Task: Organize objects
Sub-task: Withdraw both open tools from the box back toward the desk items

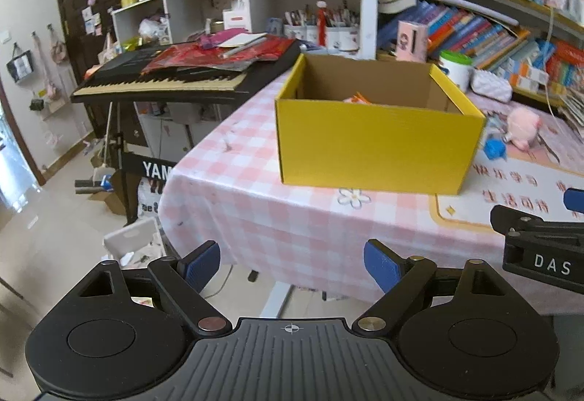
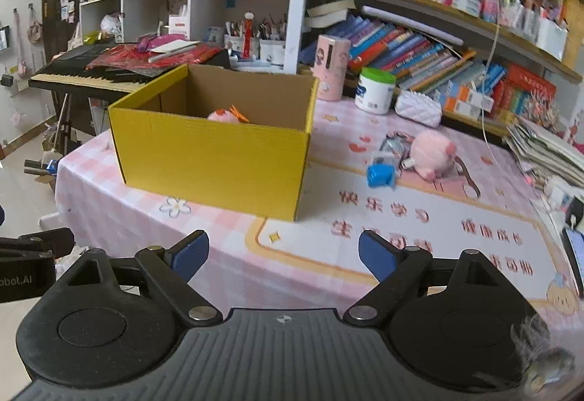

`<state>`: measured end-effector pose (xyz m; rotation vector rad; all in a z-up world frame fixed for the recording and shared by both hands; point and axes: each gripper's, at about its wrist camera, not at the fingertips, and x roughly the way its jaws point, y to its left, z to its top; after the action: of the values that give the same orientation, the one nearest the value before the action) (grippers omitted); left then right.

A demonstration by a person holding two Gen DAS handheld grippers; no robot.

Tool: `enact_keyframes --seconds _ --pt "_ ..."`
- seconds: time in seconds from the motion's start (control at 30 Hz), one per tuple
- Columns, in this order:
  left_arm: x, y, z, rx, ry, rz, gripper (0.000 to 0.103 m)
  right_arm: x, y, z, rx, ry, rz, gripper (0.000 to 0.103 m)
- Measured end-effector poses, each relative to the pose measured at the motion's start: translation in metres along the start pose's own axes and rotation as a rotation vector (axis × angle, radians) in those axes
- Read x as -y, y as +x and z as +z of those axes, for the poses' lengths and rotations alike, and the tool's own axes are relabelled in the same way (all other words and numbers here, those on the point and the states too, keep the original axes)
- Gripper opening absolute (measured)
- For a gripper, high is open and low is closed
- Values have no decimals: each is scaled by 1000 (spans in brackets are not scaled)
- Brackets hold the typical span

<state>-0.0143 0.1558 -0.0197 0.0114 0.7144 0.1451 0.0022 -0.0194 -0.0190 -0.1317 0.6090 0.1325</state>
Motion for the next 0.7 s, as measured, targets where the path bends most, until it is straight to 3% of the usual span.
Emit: enact_keyframes --seconds 0.7 --pt "51 -8 -11 -11 154 -139 88 46 -27 -32 -49 123 -125 90"
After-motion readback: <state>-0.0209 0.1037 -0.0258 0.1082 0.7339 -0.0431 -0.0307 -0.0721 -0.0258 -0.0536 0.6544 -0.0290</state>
